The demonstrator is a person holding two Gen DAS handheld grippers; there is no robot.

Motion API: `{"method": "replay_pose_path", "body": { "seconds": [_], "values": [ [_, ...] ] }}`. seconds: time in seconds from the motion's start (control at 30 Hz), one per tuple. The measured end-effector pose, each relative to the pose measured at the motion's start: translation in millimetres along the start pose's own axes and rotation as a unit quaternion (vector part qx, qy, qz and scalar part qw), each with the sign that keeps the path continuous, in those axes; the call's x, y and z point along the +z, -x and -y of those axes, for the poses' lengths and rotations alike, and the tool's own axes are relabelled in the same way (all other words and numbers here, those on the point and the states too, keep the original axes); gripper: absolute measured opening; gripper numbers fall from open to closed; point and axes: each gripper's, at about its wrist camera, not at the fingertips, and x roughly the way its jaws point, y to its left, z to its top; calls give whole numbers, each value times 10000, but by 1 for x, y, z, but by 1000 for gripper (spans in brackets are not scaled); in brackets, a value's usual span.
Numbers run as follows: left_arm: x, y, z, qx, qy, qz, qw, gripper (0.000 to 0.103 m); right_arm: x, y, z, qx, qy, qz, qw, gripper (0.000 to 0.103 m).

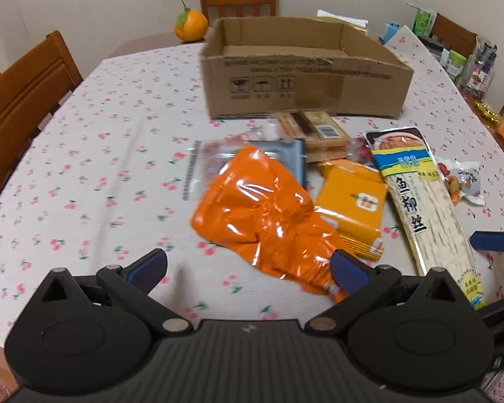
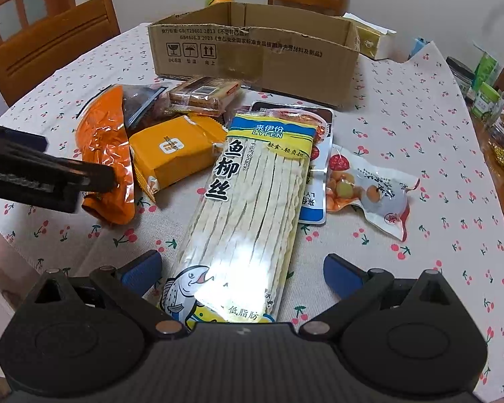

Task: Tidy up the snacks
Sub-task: 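Move both tools down toward the snacks, left toward orange pouch, right toward fish-shred bag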

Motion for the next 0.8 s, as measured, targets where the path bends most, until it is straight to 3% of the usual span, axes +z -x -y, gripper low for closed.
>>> {"method": "replay_pose_path", "body": {
  "seconds": [0.17, 0.4, 0.47, 0.6, 0.67, 0.8],
  "values": [
    [-8, 9, -21, 444, -105, -101, 9989, 102, -2, 1, 0, 9, 30, 82, 10000, 103],
    [4, 15, -15, -260, 494, 100, 9984, 102, -4, 3, -1, 42, 65, 150, 9999, 103],
    [8, 6, -5, -262, 543, 182, 9980, 102, -4, 3, -1, 45, 67, 172, 9998, 103],
    [4, -7, 15, 159, 330, 464, 9983, 102, -5, 3, -1, 49, 73, 215, 9997, 103],
    [0, -11, 21, 261, 154, 405, 9987, 102, -6, 3, 0, 59, 82, 231, 9997, 103],
    [-9, -7, 14, 98, 60, 293, 9995, 103, -5, 2, 0, 87, 115, 232, 9996, 103]
  ]
}}
